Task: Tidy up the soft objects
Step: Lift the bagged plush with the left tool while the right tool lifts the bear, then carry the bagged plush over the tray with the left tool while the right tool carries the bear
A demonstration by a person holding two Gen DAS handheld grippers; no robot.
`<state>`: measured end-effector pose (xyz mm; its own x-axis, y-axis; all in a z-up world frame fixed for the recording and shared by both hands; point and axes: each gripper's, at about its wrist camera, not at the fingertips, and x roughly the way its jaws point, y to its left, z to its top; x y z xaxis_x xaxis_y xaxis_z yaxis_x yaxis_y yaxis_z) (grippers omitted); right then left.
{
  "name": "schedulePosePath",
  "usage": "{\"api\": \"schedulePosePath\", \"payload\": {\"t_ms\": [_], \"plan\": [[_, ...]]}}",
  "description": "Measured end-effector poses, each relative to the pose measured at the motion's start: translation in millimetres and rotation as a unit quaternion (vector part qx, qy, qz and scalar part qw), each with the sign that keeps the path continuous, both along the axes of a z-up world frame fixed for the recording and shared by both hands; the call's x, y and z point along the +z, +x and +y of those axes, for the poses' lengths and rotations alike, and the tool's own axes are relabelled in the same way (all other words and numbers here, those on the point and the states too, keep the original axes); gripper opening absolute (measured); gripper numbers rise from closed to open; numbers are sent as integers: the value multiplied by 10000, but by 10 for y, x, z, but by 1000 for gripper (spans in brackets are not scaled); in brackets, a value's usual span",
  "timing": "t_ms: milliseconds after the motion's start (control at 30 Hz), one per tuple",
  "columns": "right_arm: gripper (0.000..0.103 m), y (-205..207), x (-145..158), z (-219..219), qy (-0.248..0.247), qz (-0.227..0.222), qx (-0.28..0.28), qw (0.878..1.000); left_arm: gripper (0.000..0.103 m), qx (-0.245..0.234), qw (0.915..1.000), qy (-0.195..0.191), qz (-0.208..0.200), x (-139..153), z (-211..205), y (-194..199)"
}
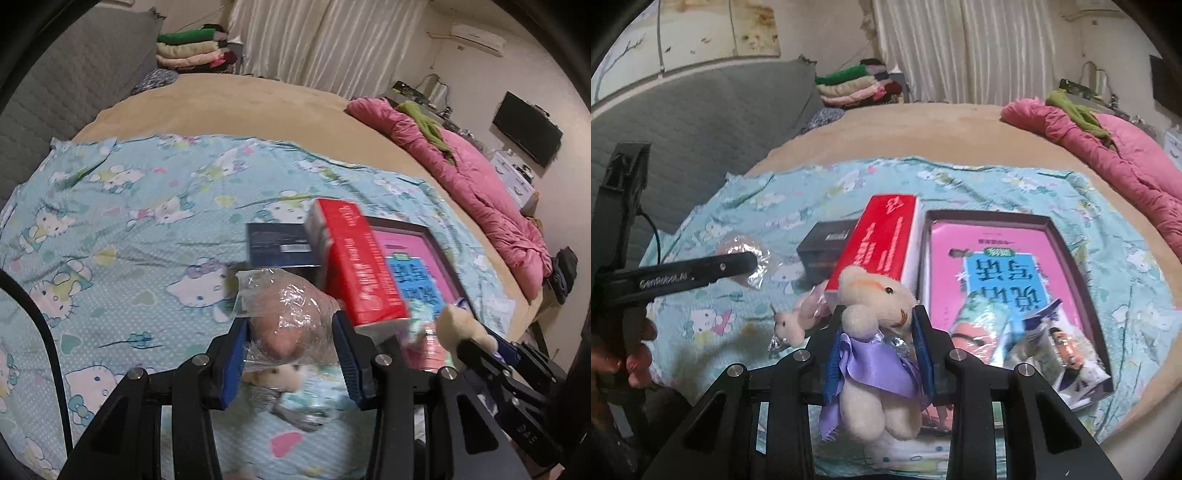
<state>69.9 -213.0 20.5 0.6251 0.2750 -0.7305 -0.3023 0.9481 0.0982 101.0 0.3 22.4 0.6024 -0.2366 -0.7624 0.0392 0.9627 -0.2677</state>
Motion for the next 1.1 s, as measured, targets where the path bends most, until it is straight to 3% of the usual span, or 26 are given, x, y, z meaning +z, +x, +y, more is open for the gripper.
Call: {"api": "schedulePosePath", "payload": {"t_ms": [667,1100], "plan": [[35,-183,620,-782,372,-560,-825,9943,45,-964,9944,276,-339,516,-1030,-233],[35,-320,788,-1453,668,-801,-1539,9826,45,-1324,9905,303,-231,390,-1473,-176]]}}
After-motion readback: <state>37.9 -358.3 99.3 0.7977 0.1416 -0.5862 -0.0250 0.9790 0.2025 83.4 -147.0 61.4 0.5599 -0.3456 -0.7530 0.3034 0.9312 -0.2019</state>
